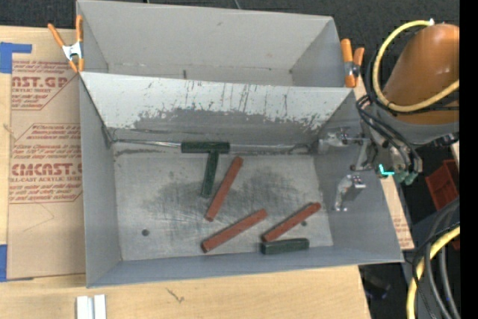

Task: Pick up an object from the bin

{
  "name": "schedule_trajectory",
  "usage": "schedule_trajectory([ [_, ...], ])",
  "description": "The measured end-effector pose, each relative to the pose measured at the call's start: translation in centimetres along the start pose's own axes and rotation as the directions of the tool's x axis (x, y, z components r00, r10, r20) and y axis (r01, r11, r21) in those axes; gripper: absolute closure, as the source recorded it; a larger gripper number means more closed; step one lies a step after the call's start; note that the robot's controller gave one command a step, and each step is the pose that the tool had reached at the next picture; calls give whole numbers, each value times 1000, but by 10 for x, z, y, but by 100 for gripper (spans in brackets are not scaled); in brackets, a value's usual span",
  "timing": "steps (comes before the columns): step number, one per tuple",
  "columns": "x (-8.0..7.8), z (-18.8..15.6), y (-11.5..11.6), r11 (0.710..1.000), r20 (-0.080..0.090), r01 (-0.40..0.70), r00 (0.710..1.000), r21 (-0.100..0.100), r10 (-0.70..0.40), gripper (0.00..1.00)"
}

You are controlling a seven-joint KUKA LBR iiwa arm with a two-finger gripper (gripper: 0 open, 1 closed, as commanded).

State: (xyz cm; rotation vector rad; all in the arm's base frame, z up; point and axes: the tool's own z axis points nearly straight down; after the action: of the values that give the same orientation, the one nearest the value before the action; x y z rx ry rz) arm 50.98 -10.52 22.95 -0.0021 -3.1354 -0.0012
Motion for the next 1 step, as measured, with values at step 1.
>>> schedule_trajectory([
  [1,-2,-4,0,1000,8,2,1000,1,-2,0],
])
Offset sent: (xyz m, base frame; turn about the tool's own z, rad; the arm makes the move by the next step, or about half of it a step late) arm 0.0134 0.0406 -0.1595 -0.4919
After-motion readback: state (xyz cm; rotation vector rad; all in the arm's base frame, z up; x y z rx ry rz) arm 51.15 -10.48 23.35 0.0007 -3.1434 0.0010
